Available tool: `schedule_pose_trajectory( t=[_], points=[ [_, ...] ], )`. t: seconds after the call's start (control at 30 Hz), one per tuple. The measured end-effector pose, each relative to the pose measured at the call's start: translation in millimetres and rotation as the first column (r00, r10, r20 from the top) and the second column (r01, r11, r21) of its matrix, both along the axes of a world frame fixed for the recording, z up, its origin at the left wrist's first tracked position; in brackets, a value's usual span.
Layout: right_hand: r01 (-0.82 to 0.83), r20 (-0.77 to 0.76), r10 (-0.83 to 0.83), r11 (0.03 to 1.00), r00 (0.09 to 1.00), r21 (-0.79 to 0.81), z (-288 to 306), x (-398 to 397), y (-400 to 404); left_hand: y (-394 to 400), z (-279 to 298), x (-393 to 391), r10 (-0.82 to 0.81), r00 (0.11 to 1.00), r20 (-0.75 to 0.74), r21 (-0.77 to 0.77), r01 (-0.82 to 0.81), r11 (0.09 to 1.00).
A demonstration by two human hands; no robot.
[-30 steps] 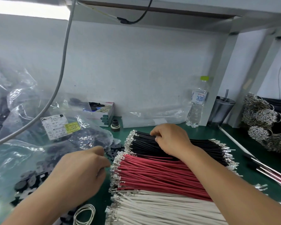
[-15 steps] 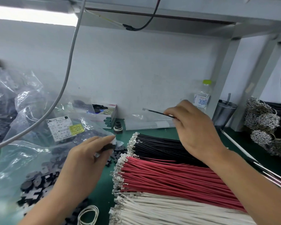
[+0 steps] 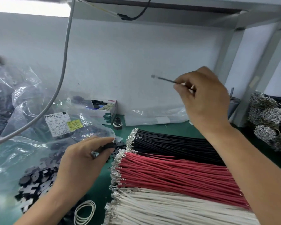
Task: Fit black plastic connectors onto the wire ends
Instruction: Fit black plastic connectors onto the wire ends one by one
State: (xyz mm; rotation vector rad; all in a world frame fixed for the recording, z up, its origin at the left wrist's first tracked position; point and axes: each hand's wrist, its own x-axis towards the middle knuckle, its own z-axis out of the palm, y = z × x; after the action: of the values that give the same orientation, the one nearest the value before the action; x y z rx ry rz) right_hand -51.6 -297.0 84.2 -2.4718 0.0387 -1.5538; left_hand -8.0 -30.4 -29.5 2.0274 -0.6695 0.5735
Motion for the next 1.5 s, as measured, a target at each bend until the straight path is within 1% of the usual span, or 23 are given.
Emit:
schedule_pose_trajectory(
  t=[0.03, 0.1, 0.17, 0.2, 0.27, 0.33, 0.43, 0.53, 0.67, 0.73, 0.8, 0.9, 1.13, 1.27, 1.33, 1.37, 1.43, 1.5],
  points=[
    [-0.009, -0.114, 0.006, 1.000, 0.993, -0.018, 2, 3, 3, 0, 0, 0, -0.016, 1.000, -0.015, -0.021, 0.016, 1.000],
    [-0.089, -0.306, 0.057, 0.992, 0.950, -0.093, -6, 1, 13, 1, -1, 2, -0.065, 0.994, -0.087, -0.119, 0.054, 0.991],
    [-0.209, -0.418, 0.126, 0.965, 0.900, -0.160, -26, -13, 26, 0, -2, 4, -0.140, 0.974, -0.176, -0.241, 0.096, 0.966],
    [-0.256, -0.432, 0.162, 0.952, 0.887, -0.170, -39, -22, 31, -1, -2, 4, -0.181, 0.960, -0.211, -0.291, 0.115, 0.950],
    [-0.305, -0.397, 0.229, 0.942, 0.889, -0.139, -64, -40, 38, -2, -2, 3, -0.273, 0.925, -0.263, -0.363, 0.168, 0.917],
    [-0.324, -0.330, 0.274, 0.941, 0.903, -0.104, -84, -49, 38, -4, -1, 1, -0.346, 0.895, -0.280, -0.397, 0.220, 0.891],
    [-0.310, -0.262, 0.280, 0.947, 0.923, -0.079, -100, -53, 38, -6, 0, -3, -0.410, 0.869, -0.275, -0.419, 0.276, 0.865],
    [-0.313, -0.215, 0.304, 0.950, 0.928, -0.011, -104, -56, 38, -8, 3, -8, -0.445, 0.854, -0.268, -0.412, 0.316, 0.855],
    [-0.329, -0.193, 0.331, 0.943, 0.924, 0.045, -104, -58, 37, -8, 5, -12, -0.438, 0.852, -0.286, -0.419, 0.300, 0.857],
    [-0.323, -0.196, 0.322, 0.946, 0.926, 0.028, -101, -58, 37, -10, 5, -13, -0.452, 0.837, -0.307, -0.442, 0.295, 0.847],
    [-0.302, -0.214, 0.290, 0.953, 0.933, -0.028, -100, -58, 39, -11, 6, -15, -0.462, 0.825, -0.325, -0.455, 0.292, 0.841],
    [-0.287, -0.232, 0.262, 0.955, 0.937, -0.079, -101, -57, 43, -13, 5, -16, -0.451, 0.830, -0.329, -0.423, 0.297, 0.856],
    [-0.313, -0.293, 0.287, 0.949, 0.912, -0.045, -100, -58, 47, -11, 7, -17, -0.441, 0.845, -0.301, -0.384, 0.316, 0.868],
    [-0.312, -0.341, 0.310, 0.949, 0.888, 0.051, -101, -57, 49, -9, 9, -18, -0.464, 0.822, -0.329, -0.422, 0.312, 0.851],
    [-0.302, -0.366, 0.309, 0.950, 0.878, 0.079, -103, -57, 49, -10, 8, -17, -0.429, 0.844, -0.322, -0.381, 0.299, 0.875],
    [-0.288, -0.372, 0.287, 0.956, 0.883, 0.054, -104, -57, 50, -10, 7, -17, -0.385, 0.872, -0.302, -0.320, 0.288, 0.903],
    [-0.247, -0.366, 0.213, 0.968, 0.906, -0.047, -105, -57, 53, -10, 6, -18, -0.308, 0.919, -0.244, -0.188, 0.267, 0.945],
    [-0.224, -0.354, 0.179, 0.970, 0.918, -0.090, -106, -57, 56, -10, 8, -20, -0.284, 0.939, -0.193, -0.136, 0.261, 0.956]
  ],
)
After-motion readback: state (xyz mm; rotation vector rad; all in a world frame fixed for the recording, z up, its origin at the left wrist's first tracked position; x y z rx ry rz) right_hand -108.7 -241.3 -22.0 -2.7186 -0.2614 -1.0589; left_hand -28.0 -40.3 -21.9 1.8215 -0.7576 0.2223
